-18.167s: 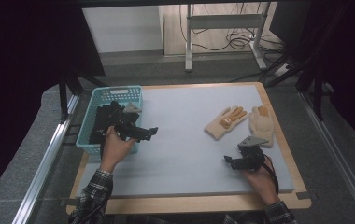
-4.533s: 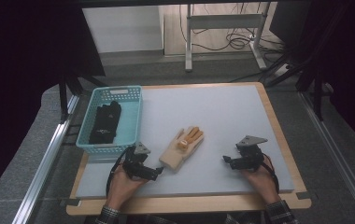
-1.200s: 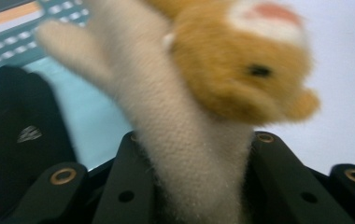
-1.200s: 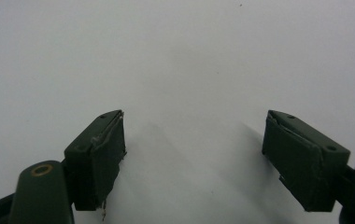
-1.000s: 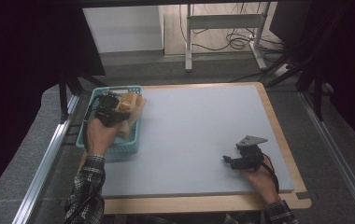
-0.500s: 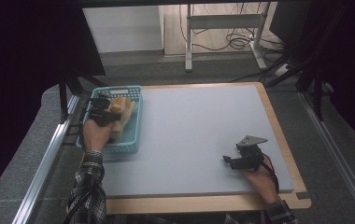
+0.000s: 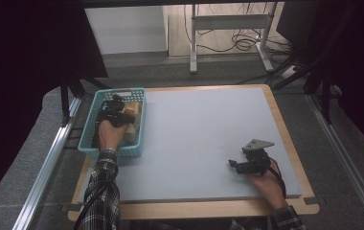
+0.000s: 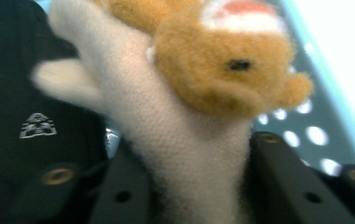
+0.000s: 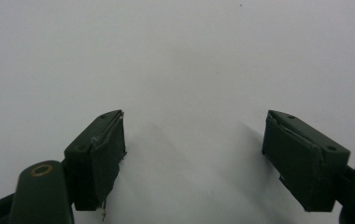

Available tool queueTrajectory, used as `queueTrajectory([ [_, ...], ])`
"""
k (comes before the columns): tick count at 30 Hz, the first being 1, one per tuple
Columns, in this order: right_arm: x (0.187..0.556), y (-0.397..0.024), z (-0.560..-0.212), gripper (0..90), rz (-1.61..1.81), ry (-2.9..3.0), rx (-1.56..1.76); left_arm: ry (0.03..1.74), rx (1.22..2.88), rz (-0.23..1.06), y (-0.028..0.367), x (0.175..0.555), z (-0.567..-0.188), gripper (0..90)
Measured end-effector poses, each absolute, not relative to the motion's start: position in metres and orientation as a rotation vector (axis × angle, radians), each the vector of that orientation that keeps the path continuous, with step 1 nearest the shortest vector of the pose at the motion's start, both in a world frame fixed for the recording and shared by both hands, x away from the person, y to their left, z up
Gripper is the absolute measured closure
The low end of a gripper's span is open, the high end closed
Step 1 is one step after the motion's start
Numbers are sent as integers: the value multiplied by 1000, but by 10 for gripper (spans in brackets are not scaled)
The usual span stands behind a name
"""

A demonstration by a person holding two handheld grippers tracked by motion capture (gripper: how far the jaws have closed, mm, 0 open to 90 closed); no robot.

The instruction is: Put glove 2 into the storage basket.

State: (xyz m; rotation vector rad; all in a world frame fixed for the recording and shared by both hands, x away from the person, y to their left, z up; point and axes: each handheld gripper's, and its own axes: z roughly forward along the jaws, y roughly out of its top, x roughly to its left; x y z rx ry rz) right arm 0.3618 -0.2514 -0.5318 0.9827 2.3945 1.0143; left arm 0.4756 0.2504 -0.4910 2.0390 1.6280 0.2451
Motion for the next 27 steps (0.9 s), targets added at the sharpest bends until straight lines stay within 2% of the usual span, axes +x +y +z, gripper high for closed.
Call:
queueTrajectory([
  [3, 362, -251, -532, 210, 1014, 2394, 983, 1617, 2127, 263, 246, 477, -497, 342],
  [5, 362, -251, -532, 210, 1015, 2394, 983, 1628, 2153, 261, 245, 477, -498, 225],
  [6, 362, -251, -532, 210, 1014, 2395, 983, 1638, 2152, 268, 244, 476, -497, 139],
  [10, 362, -251, -532, 210, 1014, 2395, 983, 1611, 2138, 288, 251, 469, -481, 93],
  [15, 362, -251, -532, 210, 1014, 2395, 983, 1618, 2058, 382, 263, 459, -461, 140],
  [17, 362, -251, -532, 210, 1013, 2395, 983, 1617, 2043, 415, 264, 457, -458, 190],
  [23, 362, -251, -532, 210, 1014, 2394, 983, 1570, 2111, 386, 250, 463, -470, 400],
  [27, 362, -251, -532, 210, 1014, 2394, 984, 1633, 2143, 423, 244, 472, -480, 473],
])
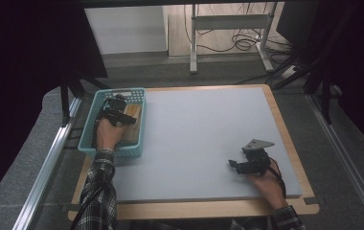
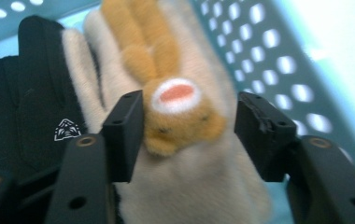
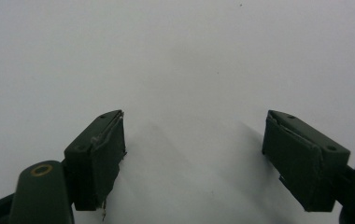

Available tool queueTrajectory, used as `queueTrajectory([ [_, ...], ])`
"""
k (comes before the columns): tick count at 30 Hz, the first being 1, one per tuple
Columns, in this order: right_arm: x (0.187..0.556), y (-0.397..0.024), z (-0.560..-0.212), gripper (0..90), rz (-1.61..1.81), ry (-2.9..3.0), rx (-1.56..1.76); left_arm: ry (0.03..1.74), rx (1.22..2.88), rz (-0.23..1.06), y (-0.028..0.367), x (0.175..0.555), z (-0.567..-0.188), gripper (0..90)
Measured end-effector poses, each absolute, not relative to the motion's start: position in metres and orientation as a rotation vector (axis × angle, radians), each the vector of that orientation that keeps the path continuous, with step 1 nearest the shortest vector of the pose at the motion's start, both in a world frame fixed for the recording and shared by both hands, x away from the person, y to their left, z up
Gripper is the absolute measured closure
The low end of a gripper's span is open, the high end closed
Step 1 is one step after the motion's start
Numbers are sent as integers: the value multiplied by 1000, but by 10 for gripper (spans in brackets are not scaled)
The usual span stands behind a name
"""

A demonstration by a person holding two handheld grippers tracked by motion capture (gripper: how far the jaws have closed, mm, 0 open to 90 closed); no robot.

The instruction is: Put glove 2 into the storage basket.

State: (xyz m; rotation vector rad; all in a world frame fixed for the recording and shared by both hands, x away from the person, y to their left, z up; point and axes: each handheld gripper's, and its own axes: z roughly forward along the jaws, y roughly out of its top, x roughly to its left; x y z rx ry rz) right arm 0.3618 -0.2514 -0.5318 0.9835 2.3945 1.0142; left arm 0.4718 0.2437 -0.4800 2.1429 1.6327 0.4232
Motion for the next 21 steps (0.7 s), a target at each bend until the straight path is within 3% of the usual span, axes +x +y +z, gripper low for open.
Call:
queueTrajectory([
  [6, 362, -251, -532, 210, 1015, 2395, 984, 1650, 2090, 398, 244, 474, -480, 620],
  [11, 362, -251, -532, 210, 1015, 2395, 984, 1586, 2040, 302, 237, 471, -472, 642],
  [13, 362, -251, -532, 210, 1015, 2395, 984, 1583, 2090, 308, 234, 472, -474, 625],
  [16, 362, -251, -532, 210, 1015, 2395, 983, 1575, 2038, 295, 240, 471, -473, 544],
  [19, 362, -251, -532, 210, 1014, 2395, 984, 1554, 2019, 373, 248, 465, -465, 424],
  [21, 362, -251, -532, 210, 1014, 2395, 984, 1555, 2016, 426, 254, 461, -460, 392],
])
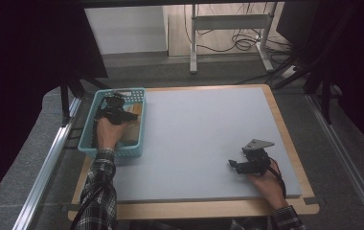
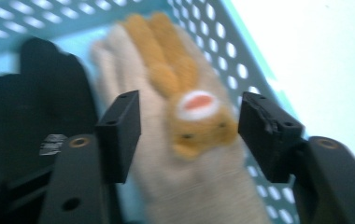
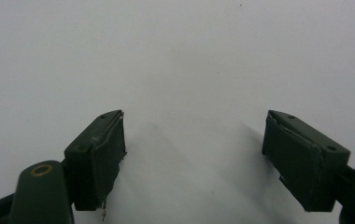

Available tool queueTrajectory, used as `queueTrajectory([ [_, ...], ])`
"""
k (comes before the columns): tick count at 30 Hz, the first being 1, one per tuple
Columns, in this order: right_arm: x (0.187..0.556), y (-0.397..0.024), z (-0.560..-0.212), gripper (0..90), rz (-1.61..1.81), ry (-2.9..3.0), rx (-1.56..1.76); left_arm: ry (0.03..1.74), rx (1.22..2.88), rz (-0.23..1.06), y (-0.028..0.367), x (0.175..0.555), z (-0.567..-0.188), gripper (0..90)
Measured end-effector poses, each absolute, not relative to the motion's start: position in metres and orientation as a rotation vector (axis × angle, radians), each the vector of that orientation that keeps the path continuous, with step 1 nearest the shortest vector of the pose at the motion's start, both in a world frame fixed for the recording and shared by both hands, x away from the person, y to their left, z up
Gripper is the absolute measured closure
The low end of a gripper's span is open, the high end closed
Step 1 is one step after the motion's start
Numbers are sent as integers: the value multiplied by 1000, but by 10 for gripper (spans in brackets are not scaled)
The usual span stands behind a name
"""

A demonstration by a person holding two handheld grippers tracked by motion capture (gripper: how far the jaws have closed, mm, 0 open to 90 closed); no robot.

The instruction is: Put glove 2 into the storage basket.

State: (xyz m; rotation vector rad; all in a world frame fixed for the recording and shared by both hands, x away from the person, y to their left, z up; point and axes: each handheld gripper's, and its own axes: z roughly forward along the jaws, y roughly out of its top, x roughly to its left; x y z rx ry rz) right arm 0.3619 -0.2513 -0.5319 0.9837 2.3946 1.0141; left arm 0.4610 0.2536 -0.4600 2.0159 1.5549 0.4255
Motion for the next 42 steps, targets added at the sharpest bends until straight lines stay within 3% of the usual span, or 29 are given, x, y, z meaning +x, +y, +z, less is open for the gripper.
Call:
queueTrajectory([
  [6, 362, -251, -532, 210, 1014, 2394, 984, 1584, 1971, 451, 269, 453, -459, 390],
  [21, 362, -251, -532, 210, 1013, 2395, 983, 1500, 1909, 383, 276, 434, -458, 169],
  [42, 362, -251, -532, 210, 1013, 2395, 983, 1392, 1893, 391, 280, 398, -448, 36],
])
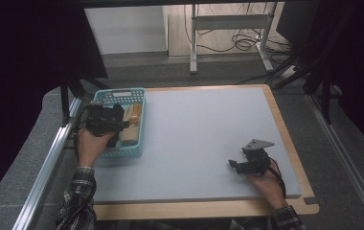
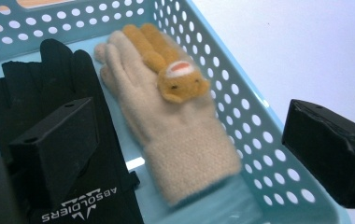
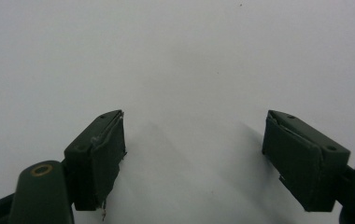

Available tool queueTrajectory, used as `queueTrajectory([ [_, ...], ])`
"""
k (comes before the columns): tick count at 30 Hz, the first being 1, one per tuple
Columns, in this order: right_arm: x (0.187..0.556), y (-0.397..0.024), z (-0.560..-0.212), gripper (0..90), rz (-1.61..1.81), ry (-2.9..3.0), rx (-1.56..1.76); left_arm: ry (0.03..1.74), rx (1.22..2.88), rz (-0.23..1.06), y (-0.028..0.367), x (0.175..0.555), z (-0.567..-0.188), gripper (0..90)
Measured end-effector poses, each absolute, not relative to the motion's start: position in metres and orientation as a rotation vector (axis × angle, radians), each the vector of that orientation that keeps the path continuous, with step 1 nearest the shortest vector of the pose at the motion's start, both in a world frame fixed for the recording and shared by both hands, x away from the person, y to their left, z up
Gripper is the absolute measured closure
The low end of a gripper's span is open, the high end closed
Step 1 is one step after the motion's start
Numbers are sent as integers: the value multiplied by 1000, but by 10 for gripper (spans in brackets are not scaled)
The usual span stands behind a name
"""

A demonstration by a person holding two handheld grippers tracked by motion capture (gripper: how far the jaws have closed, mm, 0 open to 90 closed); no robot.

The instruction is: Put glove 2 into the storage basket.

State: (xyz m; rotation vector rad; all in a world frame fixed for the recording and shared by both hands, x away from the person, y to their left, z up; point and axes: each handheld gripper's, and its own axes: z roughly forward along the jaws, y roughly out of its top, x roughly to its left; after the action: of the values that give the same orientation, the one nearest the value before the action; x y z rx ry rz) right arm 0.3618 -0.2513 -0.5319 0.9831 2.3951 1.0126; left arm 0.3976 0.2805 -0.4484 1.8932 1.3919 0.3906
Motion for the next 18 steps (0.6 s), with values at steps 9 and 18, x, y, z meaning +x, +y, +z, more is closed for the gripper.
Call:
queueTrajectory([
  [9, 362, -251, -532, 210, 1012, 2395, 983, 1341, 1916, 412, 276, 385, -445, 21],
  [18, 362, -251, -532, 209, 1012, 2395, 983, 1278, 1923, 438, 268, 371, -440, 7],
])
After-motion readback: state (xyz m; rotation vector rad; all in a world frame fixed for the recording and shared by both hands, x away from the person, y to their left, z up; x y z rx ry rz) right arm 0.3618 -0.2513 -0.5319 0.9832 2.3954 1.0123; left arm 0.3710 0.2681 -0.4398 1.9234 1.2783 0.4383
